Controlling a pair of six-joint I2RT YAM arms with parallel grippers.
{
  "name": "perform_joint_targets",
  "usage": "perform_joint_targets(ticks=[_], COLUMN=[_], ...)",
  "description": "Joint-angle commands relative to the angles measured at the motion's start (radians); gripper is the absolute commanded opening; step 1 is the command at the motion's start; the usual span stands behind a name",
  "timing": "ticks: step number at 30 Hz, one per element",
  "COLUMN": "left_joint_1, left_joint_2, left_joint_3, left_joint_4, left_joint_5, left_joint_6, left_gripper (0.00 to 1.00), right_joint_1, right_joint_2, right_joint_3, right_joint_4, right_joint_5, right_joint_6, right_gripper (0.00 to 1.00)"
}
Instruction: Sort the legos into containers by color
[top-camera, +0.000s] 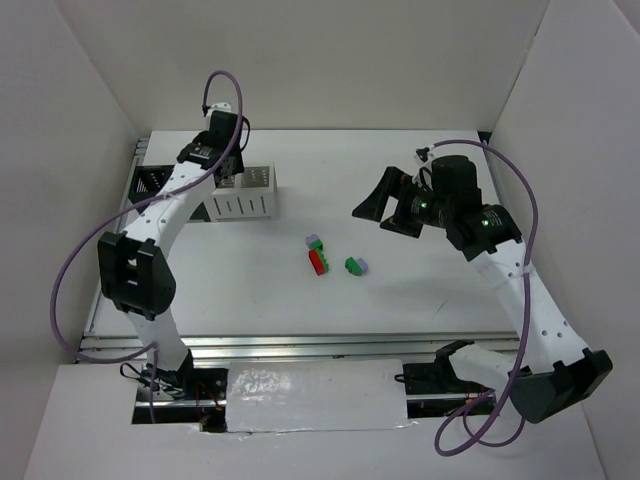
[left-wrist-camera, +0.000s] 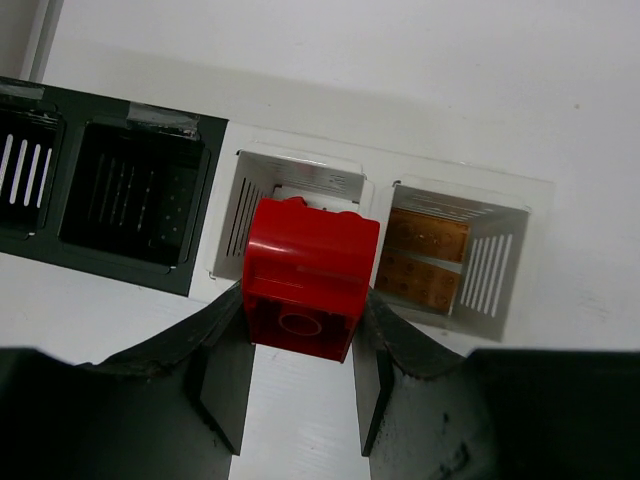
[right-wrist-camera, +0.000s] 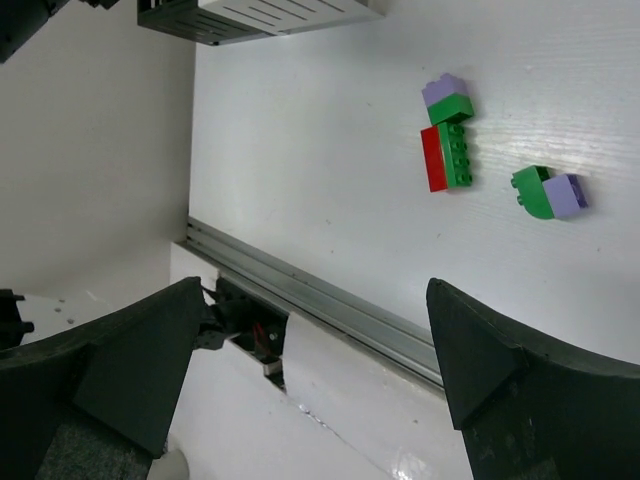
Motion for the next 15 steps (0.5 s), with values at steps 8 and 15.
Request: perform_joint_targets(ticks=[8, 15], left_joint_1=[0.037, 0.046], left_joint_2=[0.113, 0.11], left_joint_3=[0.105, 0.06], left_joint_4=[-0.061, -0.053], left_joint_5=[-0.049, -0.035], left_joint_6=[-0.044, -0.072], left_gripper=[0.38, 0.75], right_joint_1=[0.001, 0.001], right_joint_2=[-0.032, 0.002], right_joint_3=[-0.009, 0.012], right_joint_4=[-0.046, -0.064], right_joint_5=[-0.004, 0.011], right_joint_6=[-0.076, -0.1], right_gripper=[1.0, 1.0])
